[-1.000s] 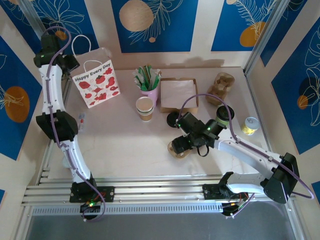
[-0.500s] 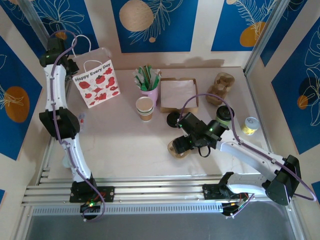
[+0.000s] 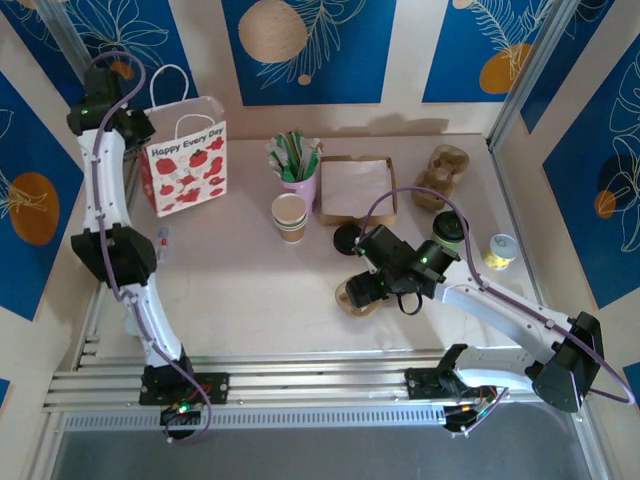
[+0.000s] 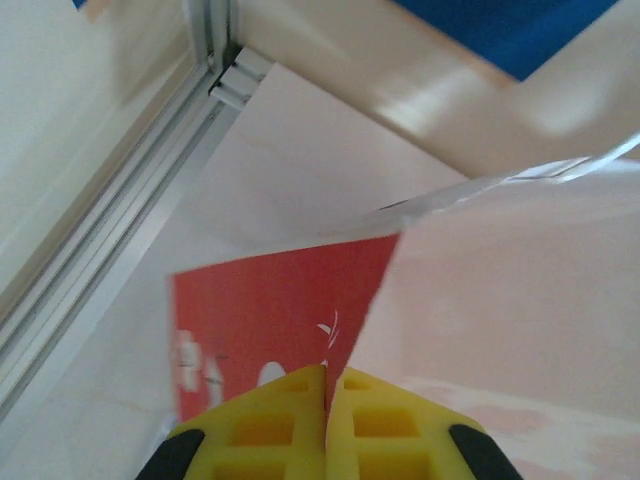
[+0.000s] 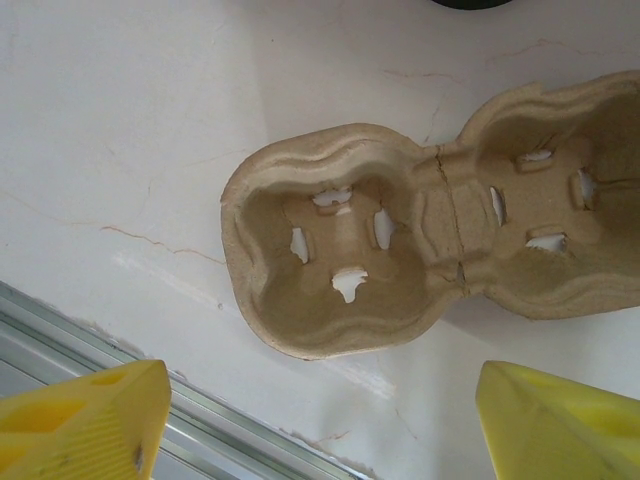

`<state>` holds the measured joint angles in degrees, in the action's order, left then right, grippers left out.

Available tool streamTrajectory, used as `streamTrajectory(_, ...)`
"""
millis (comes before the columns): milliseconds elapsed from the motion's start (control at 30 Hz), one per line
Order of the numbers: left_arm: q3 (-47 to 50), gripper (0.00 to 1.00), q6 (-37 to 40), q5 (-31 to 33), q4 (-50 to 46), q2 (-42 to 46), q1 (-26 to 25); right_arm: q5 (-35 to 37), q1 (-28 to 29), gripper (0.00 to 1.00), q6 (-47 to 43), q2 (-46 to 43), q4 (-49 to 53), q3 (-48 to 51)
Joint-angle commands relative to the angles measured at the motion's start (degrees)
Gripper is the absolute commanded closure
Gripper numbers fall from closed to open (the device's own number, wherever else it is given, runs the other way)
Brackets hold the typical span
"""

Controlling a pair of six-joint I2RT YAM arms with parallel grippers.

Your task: Pack the takeout coffee

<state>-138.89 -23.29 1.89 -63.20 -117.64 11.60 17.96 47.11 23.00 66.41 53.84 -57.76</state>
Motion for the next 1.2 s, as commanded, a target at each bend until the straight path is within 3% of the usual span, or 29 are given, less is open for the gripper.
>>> streamTrajectory(0,1.92,1.0,-2.95,-4.45,1.02,10.96,-0.17,-0.45,-1.56,0.19,-0.35,-1.32,0.61,0.04)
streamTrajectory(300,15.45,1.0,-9.48,-11.63,5.72,30.59,-1.24,-3.16,-8.19,0.19,-0.01,-2.1,0.2,1.48)
streamTrajectory(467,29.38,1.0,-13.0,-16.4,10.37,43.64,-1.87,-4.68,-10.98,0.19,-0.65,-0.07,-1.1,1.73)
streamTrajectory(633,42.09,1.0,-14.94,-21.22,11.3,54.88,-2.82,-2.78,-10.22,0.19,-1.33,3.86,-1.73,1.42)
streamTrajectory(800,51.66,1.0,-16.97,-24.43,11.22,63.3,-5.67,-1.47,-11.4,0.18,-2.61,8.45,-3.51,1.25)
streamTrajectory(1167,69.05,1.0,-21.27,-24.92,11.87,74.72,-11.82,0.07,-11.84,0.19,-2.25,17.0,-7.23,1.73)
